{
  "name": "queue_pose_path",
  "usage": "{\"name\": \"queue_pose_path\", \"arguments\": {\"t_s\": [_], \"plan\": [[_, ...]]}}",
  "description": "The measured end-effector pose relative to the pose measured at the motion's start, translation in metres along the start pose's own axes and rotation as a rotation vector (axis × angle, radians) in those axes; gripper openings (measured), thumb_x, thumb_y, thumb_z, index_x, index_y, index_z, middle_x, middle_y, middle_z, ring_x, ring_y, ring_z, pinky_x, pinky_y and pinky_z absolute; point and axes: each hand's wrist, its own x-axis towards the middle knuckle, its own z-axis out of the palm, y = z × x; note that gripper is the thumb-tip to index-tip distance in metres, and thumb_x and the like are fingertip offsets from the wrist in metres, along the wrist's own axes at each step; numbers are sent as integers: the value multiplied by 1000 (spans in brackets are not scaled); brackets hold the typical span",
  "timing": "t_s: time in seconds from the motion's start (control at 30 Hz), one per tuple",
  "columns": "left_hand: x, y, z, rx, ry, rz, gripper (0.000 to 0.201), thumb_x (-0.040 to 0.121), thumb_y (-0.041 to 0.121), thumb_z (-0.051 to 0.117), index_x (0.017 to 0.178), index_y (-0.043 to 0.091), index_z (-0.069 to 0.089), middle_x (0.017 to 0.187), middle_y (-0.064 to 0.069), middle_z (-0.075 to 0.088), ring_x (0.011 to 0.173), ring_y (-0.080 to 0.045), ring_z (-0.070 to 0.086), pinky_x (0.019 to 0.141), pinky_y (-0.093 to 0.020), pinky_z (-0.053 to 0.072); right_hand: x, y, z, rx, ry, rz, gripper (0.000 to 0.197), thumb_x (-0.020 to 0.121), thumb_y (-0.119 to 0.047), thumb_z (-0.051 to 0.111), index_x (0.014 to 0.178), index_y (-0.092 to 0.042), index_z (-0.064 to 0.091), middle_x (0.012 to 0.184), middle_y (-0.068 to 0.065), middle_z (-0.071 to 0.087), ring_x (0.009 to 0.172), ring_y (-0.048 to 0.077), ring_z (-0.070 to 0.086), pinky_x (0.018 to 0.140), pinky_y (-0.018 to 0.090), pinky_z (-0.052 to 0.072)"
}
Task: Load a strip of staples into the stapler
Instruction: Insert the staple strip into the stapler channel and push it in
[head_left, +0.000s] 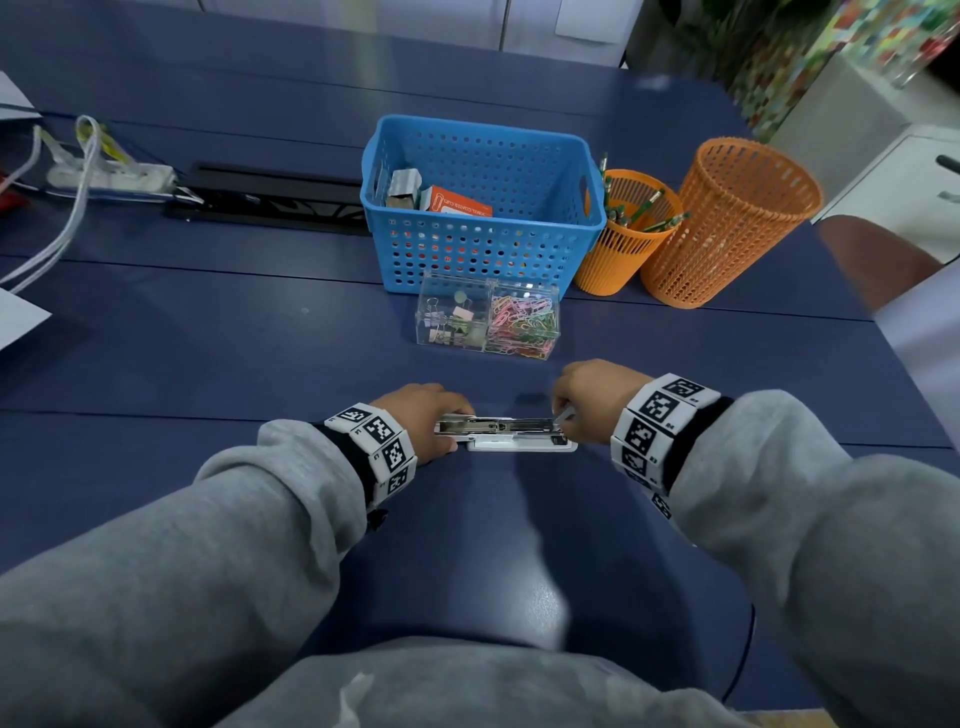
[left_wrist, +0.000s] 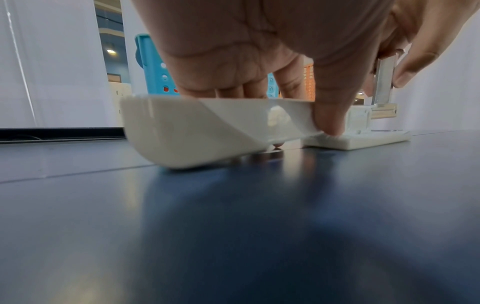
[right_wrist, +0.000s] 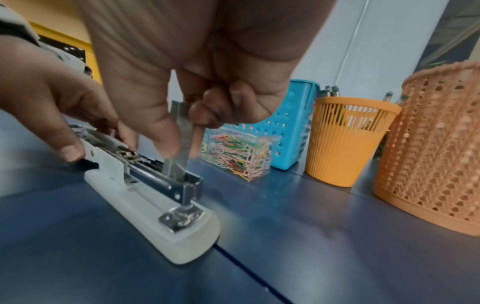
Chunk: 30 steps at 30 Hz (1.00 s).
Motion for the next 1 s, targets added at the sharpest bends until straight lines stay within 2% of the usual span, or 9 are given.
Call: {"name": "queue_pose_path", "arguments": {"t_s": [0.13, 0.27, 0.33, 0.4, 0.6, 0.73, 0.83, 0.9, 1.0], "plan": [[0, 0, 0, 0, -7, -3, 41, 83, 26, 61, 123, 29, 51, 121, -5, 54, 115, -25, 49, 99, -39, 41, 10, -11, 0, -80, -31, 2, 22, 83, -12, 59, 102, -4, 66, 111, 14, 64, 97, 31, 62, 80, 38, 54], [-1, -1, -2, -14, -4, 0, 40, 82, 26, 62, 120, 30, 54, 118, -4, 55, 113, -25, 51, 98, -38, 42, 17, -15, 4, -30, -31, -14, 23, 85, -14, 56, 103, -8, 68, 112, 11, 64, 100, 32, 61, 85, 41, 56], [-3, -4, -3, -31, 9, -5, 38, 81, 27, 64, 118, 29, 55, 116, -3, 55, 110, -23, 53, 97, -36, 43, 15, -12, 7, 28, -12, -8, 24, 86, -19, 56, 106, -11, 69, 114, 9, 62, 102, 31, 59, 89, 44, 54], [-5, -9, -4, -43, 20, -11, 37, 80, 26, 66, 116, 29, 56, 115, -2, 55, 108, -21, 54, 97, -36, 44, 12, -9, 13, 52, 8, 3, 27, 87, -25, 57, 110, -13, 66, 116, 7, 58, 107, 29, 56, 91, 42, 51], [-9, -25, -10, -23, 39, -38, 34, 80, 27, 66, 113, 27, 58, 114, -3, 56, 107, -21, 54, 95, -33, 43, 9, -2, 23, 112, 60, 22, 28, 87, -33, 59, 108, -17, 67, 115, 5, 56, 110, 25, 53, 88, 39, 47], [-11, -33, -13, 36, 37, -70, 35, 77, 28, 68, 111, 26, 59, 114, -4, 55, 108, -23, 54, 94, -35, 44, 9, -1, 24, 116, 59, 18, 28, 87, -33, 59, 109, -17, 66, 117, 5, 56, 111, 25, 53, 88, 37, 46], [-13, -39, -18, 172, 39, -123, 40, 75, 34, 70, 112, 25, 57, 118, -3, 52, 112, -24, 51, 95, -40, 45, 8, 1, 28, 121, 41, 29, 30, 87, -33, 59, 113, -18, 63, 120, 4, 54, 112, 24, 52, 91, 37, 45], [-16, -40, -23, 233, 26, -154, 41, 74, 37, 70, 111, 24, 57, 119, -1, 52, 113, -23, 50, 93, -38, 44, 7, 6, 32, 147, 37, 53, 30, 87, -31, 59, 114, -18, 62, 120, 5, 54, 111, 24, 53, 92, 36, 45], [-21, -39, -37, 135, 74, -171, 32, 71, 35, 72, 98, 25, 58, 103, 1, 60, 101, -23, 58, 88, -38, 49, 3, 13, 38, 242, 73, 101, 30, 86, -30, 63, 111, -15, 64, 116, 6, 57, 107, 24, 55, 92, 35, 46]]}}
